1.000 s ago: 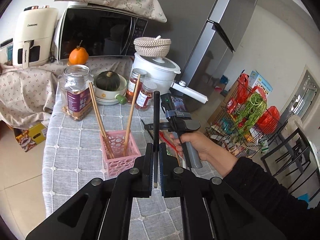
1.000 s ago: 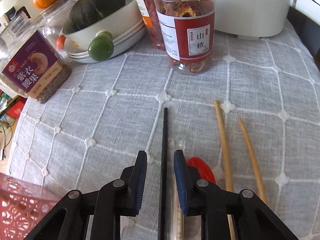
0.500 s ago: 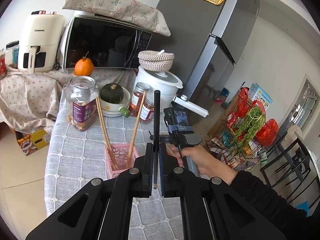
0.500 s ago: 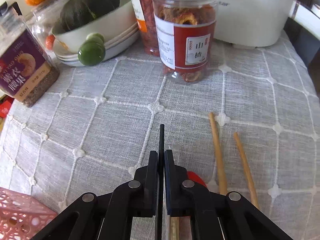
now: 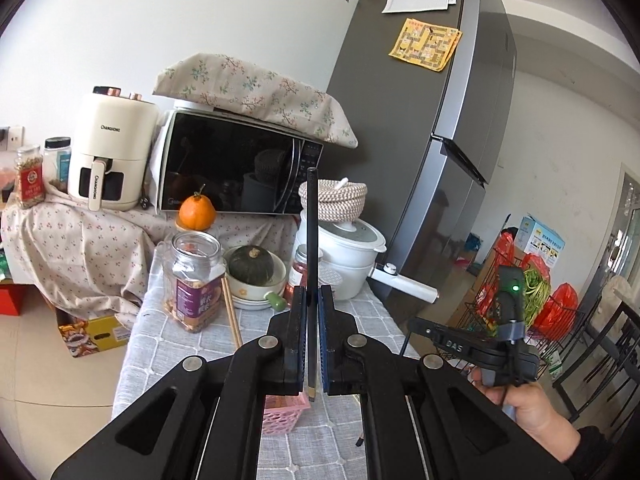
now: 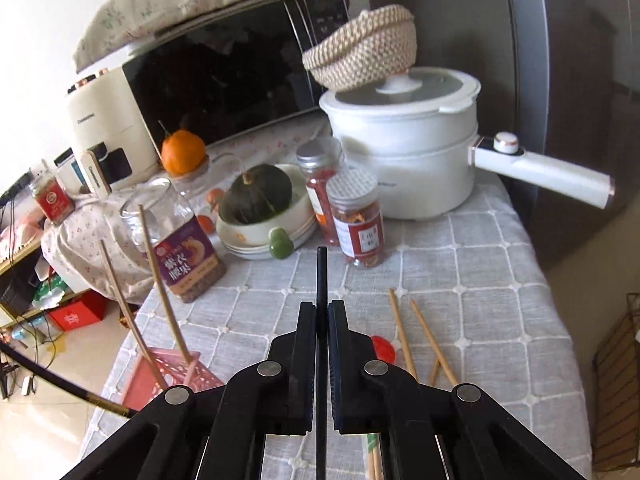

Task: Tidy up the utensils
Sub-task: 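Carry both black chopsticks to the pink basket and release the left tool's chopstick inside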

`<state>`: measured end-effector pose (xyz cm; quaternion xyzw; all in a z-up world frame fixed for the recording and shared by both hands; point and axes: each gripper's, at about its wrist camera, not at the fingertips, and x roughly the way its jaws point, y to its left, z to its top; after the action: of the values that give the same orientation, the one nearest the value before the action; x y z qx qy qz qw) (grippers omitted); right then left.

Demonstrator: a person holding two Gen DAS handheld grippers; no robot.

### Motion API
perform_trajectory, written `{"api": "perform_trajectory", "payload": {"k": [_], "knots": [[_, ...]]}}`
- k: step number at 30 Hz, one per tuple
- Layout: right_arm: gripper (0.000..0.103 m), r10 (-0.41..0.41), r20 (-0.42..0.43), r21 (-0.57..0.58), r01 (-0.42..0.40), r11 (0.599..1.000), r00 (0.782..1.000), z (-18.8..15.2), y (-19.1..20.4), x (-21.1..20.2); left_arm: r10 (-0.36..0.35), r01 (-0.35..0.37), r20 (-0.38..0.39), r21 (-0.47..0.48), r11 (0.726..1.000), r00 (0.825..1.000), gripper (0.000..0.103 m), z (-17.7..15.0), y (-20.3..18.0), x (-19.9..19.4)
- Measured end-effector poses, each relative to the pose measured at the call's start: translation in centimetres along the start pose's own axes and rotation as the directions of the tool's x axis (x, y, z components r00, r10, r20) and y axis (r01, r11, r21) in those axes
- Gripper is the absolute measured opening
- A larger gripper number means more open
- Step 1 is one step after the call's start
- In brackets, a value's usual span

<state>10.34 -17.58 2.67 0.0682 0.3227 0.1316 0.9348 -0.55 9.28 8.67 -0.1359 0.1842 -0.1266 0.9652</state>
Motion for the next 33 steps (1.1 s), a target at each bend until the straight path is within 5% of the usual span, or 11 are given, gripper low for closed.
{"api": "perform_trajectory", "payload": {"k": [13,28,31,33], "knots": [[0.004,0.063,0.169,0.024,-0.068,0.997,0.984,-1.0,2.0,-7.1,0.119,-0.119,0.03,0.011,0.993,0.992,0.005,-1.0,1.2,4.8],[0.004,0.143,0.195,-0.009,-0.144,0.99,0.97,-0.3,3.3,-9.1,0.177,-0.171,-0.191,0.043,0.984,0.966,0.006,-3.9,2.4,13.5],[0.004,0.158,0.203,0.0,-0.161,0.987,0.966,-0.1,3.2,-9.4,0.185,-0.178,-0.211,0.052,0.983,0.96,0.01,-4.1,2.3,14.2],[0.004,0.163,0.207,0.001,-0.167,0.986,0.965,0.1,3.3,-9.5,0.194,-0.187,-0.231,0.049,0.981,0.954,0.031,-4.1,2.3,14.4]]}}
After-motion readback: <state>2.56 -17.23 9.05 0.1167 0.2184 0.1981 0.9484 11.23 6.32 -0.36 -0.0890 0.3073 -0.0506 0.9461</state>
